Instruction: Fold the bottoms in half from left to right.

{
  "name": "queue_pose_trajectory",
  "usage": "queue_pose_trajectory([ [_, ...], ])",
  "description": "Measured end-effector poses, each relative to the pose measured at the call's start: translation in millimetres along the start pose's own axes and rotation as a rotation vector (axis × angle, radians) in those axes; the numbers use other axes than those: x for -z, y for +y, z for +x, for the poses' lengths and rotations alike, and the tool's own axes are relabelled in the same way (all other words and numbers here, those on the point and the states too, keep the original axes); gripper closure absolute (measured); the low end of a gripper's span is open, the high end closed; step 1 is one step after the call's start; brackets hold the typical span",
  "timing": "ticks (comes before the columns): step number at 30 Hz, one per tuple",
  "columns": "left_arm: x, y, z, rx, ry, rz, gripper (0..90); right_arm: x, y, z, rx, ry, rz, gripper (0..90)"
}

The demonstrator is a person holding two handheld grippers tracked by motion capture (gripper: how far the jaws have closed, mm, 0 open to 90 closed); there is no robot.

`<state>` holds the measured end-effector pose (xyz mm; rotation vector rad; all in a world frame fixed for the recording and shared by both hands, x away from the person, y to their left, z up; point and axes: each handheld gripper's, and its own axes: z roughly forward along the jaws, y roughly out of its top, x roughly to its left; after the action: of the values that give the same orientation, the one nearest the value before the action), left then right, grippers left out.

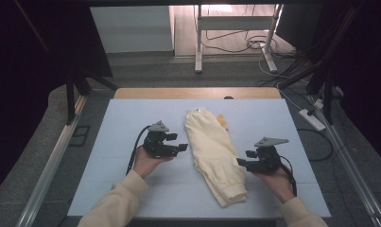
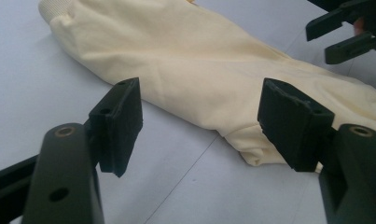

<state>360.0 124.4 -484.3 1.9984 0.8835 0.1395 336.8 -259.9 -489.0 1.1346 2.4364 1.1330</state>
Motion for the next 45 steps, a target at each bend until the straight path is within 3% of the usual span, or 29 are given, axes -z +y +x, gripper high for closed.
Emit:
queue_pose_trajectory([
  [4, 0.1, -0.4, 0.7, -0.001, -0.001, 0.003, 31.2, 12.5, -2.4, 4.8, -0.003, 0.017, -0.034, 44.4],
  [7, 0.3, -0.2, 0.4, -0.003, -0.002, 0.002, 31.2, 18.1, -5.4, 9.8, 0.007, 0.034, -0.030, 44.5],
  [12, 0.1, -0.2, -0.5, -0.005, -0.001, 0.005, 31.0, 18.8, -14.4, 16.2, -0.017, 0.069, 0.029, 45.3],
  [18, -0.1, -0.1, -1.4, -0.011, 0.002, 0.006, 30.8, 16.6, -24.8, 24.7, 0.020, 0.100, 0.082, 51.2],
  [24, 0.0, -0.6, -2.1, -0.022, 0.010, 0.005, 30.7, 15.1, -30.2, 28.0, 0.018, 0.141, 0.118, 53.9],
  [28, 0.8, -0.6, -2.3, -0.023, 0.012, -0.003, 30.8, 13.8, -34.0, 27.1, -0.016, 0.170, 0.147, 54.1],
  [31, 0.8, -0.8, -2.0, -0.024, 0.013, 0.000, 30.7, 10.9, -39.2, 29.3, 0.003, 0.194, 0.208, 53.7],
  [45, -2.4, -0.8, -3.6, -0.034, 0.011, 0.010, 30.5, 6.4, -42.4, 39.1, 0.013, 0.223, 0.210, 65.0],
])
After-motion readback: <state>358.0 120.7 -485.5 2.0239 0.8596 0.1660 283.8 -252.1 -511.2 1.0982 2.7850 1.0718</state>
